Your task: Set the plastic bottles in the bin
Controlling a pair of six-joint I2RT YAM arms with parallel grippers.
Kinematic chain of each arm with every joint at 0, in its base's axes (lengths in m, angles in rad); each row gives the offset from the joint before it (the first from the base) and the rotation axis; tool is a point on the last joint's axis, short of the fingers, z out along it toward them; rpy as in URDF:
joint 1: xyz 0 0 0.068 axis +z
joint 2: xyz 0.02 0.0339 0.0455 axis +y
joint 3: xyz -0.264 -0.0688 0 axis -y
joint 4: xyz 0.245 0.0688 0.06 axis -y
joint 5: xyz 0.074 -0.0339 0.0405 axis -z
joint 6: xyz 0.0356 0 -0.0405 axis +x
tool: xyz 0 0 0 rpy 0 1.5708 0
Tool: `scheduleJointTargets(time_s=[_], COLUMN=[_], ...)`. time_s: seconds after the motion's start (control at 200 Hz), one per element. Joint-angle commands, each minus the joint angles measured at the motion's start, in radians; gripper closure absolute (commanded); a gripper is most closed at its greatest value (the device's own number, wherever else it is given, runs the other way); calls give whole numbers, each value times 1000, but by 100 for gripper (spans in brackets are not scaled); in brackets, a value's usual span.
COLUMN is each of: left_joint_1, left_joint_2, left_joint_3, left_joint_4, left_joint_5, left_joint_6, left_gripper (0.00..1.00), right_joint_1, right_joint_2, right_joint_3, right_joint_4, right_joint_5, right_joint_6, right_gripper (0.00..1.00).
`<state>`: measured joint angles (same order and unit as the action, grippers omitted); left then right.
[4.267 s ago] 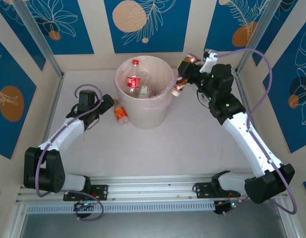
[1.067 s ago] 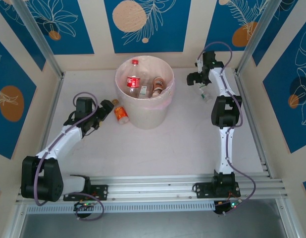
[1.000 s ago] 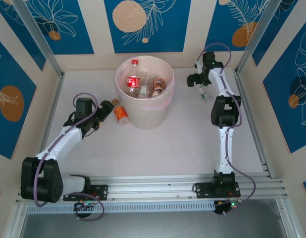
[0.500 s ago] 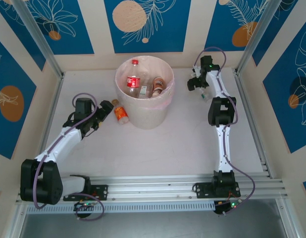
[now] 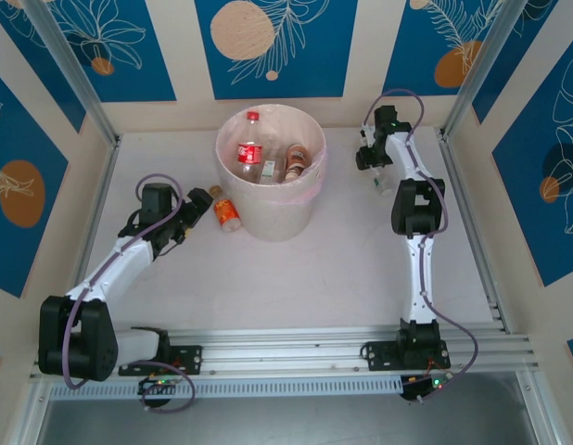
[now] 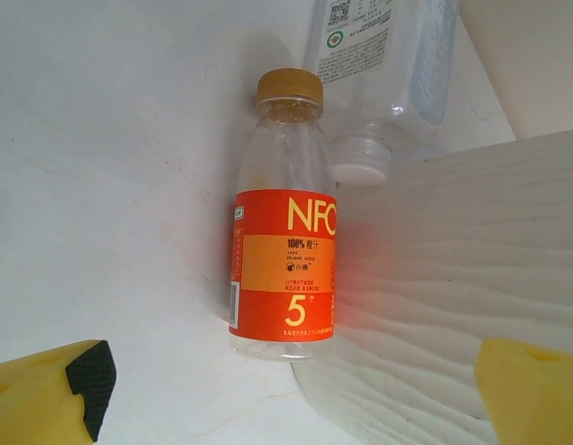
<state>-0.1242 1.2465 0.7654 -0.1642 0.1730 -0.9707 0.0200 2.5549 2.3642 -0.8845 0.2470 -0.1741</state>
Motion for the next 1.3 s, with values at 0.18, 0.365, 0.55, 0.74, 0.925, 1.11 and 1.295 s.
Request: scheduleJointTargets(time_s=[0.18, 0.365, 0.55, 0.74, 0.925, 1.11, 1.295], left_joint_1=[17, 12, 5, -20, -37, -36, -36], left_joint_2=[14, 4, 22, 50, 58, 70, 79], left_joint_3=[-8, -20, -17, -7, -5, 10, 10], left_joint_4=[30, 62, 84, 136, 181, 217, 211], left_joint_5=[56, 45, 59, 99, 121, 149, 149], left_joint_6=[14, 10, -7, -27, -67, -98, -99], left_gripper=[0, 0, 0, 0, 0, 0, 0], right_joint_1=[6, 17, 49, 73, 81, 106, 137], right_joint_2=[-445, -668, -840, -958, -1052, -1129, -1162], right_joint_3=[-478, -717, -867, -927, -950, -943, -852], right_joint_4=[287, 432, 539, 571, 592, 632, 693], right_joint_5=[-29, -42, -55, -94, -209, -287, -411], right_joint_6=[157, 251, 328, 357, 411, 482, 608], right_gripper=[62, 66, 67, 67, 68, 68, 69])
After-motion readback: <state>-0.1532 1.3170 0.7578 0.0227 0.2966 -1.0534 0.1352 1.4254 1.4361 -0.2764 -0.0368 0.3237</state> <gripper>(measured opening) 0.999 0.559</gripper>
